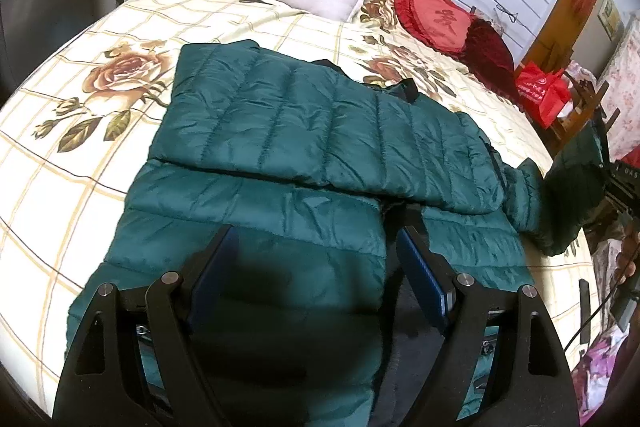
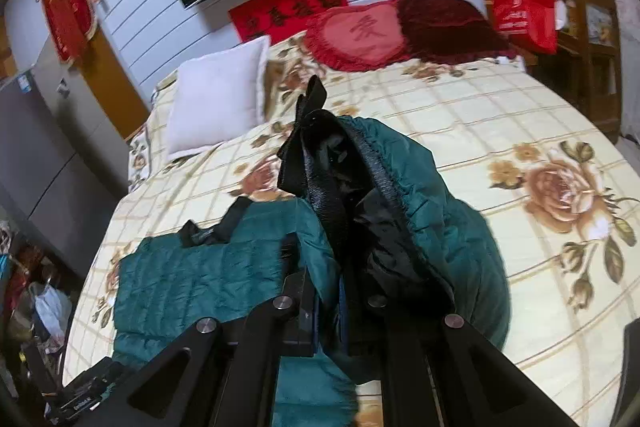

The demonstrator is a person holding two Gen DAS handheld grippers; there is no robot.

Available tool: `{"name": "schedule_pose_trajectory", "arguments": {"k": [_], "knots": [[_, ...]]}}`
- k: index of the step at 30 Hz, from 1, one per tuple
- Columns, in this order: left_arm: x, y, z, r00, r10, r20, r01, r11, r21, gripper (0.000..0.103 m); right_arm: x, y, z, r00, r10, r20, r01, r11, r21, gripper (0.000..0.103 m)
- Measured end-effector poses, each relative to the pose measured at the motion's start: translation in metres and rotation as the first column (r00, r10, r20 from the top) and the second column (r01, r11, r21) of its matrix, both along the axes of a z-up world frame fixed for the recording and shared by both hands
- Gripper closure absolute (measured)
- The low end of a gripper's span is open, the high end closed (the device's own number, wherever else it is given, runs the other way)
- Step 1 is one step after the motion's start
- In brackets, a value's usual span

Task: Fold large clothes

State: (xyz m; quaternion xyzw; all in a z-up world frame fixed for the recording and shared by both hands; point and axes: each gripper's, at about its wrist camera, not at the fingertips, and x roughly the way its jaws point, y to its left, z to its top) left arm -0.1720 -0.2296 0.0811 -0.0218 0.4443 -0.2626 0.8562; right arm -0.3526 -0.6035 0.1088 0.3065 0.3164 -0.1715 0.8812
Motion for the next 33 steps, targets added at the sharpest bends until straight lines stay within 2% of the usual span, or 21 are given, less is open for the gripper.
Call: {"name": "schedule_pose_trajectory", "arguments": {"k": [14, 25, 33], "knots": [[0.019, 0.021, -0.002, 0.999, 0.047, 0.001, -0.047, 0.999, 0.006, 0.022, 0.073, 0.066, 0.006, 0.987, 0.158, 0.018, -0.158, 0.987, 0.029, 0.096], [0.061, 0.026, 0.002, 0.994, 0.103, 0.027, -0.103, 0.995, -0.001, 0.022, 0.129, 0.116, 0.001, 0.964, 0.265, 0.036, -0.267, 0.961, 0.077, 0.096], [0.092, 0.026, -0.012, 0.99, 0.137, 0.022, -0.138, 0.989, 0.046, 0.022, 0.164, 0.143, -0.009, 0.945, 0.327, 0.034, -0.328, 0.937, 0.12, 0.096]]}}
